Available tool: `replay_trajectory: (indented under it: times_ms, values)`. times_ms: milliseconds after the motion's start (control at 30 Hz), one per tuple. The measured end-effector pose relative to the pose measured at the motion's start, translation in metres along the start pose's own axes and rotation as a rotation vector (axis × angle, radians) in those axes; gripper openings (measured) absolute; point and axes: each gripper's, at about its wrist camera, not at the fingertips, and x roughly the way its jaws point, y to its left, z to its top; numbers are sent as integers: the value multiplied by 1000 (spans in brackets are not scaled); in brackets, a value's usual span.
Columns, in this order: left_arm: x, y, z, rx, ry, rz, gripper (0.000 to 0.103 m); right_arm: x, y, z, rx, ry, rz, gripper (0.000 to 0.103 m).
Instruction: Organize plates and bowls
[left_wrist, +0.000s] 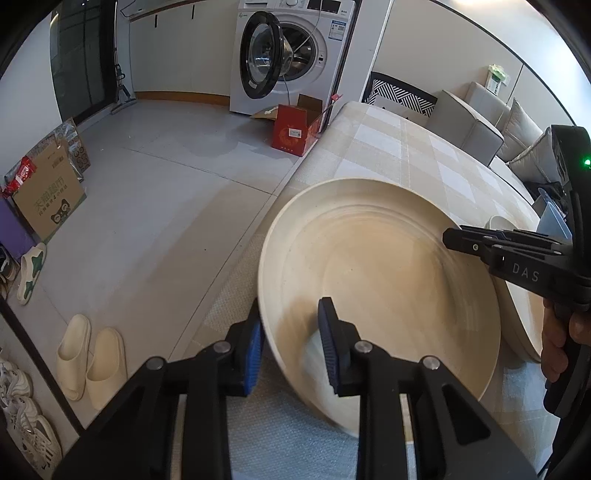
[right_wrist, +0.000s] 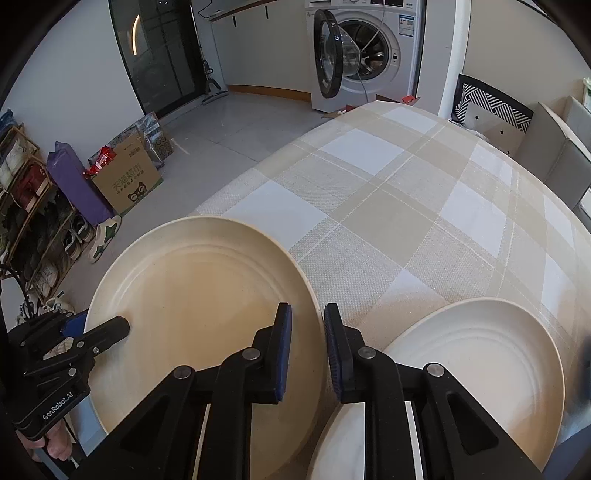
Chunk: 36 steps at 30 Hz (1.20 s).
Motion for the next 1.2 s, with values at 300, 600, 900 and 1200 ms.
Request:
replay_trajectory:
  times_ms: [300, 600, 900, 1200]
  values:
    - [-6, 1, 5, -2, -16, 13, 26, -10, 4, 2, -2, -18, -11, 18]
    - [-5, 8, 6, -25, -5, 3, 26, -19, 7, 3, -5, -27, 0, 18]
    - [1, 18, 4, -45, 14, 5, 26, -5, 4, -5, 56, 18, 78, 19]
    - [-1, 22, 0, -32, 11, -6, 28, -12, 8, -15, 43, 12, 91, 22]
